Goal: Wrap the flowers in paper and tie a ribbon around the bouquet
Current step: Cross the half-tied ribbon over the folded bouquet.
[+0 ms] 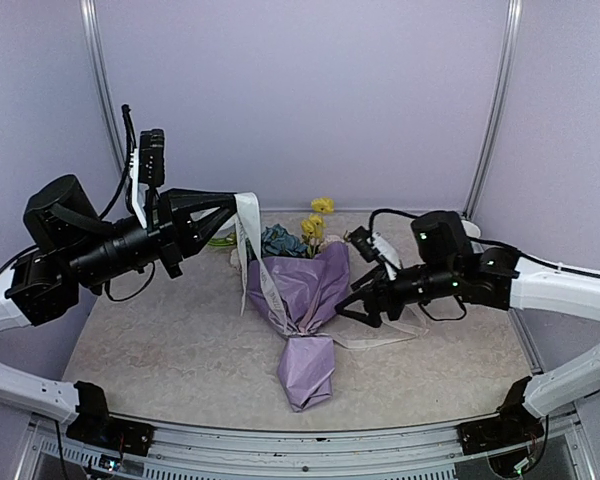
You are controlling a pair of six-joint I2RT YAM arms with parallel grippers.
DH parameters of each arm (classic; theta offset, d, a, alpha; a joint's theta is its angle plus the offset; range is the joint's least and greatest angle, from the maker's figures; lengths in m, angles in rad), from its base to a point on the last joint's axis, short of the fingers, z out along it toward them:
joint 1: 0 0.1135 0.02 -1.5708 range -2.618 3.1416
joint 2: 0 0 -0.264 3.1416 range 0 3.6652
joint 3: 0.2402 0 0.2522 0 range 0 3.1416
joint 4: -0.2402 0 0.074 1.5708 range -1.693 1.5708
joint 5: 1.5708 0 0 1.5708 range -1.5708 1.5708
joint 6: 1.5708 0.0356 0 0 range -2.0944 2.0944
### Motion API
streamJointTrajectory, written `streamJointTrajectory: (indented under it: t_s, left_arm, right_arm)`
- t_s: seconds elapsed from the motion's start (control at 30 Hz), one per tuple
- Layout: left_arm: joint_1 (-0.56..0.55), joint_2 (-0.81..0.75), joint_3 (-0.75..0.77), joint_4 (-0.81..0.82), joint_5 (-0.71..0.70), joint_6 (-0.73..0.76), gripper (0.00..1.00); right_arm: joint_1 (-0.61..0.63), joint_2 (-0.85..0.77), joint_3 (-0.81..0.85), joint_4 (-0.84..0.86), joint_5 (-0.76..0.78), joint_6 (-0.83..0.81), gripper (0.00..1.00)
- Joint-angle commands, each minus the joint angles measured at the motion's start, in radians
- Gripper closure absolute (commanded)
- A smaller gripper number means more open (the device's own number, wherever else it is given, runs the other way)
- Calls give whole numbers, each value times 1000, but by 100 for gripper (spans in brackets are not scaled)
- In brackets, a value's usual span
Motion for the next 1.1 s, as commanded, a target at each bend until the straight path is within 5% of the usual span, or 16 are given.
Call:
streamJointTrajectory:
  t_s: [0.0,0.33,0.53,0.83,1.07]
  left_arm:
    - [-8,-27,36,29,14,44,100]
    - [-10,-94,23,-4,-20,124,100]
    - [-9,-104,21,-17,-56,140,100]
    - [-9,-85,24,-24,-74,135,100]
    - [-8,-86,26,-21,-80,137,100]
  right_arm:
    - [128,236,129,254,-64,-255,18]
    - [137,535,351,349,-333,-445,18]
    - [137,617,389,358,-446,-417,44]
    - [171,614,298,548,-470,-295,37]
    - [205,658,301,624,-365,-230,75]
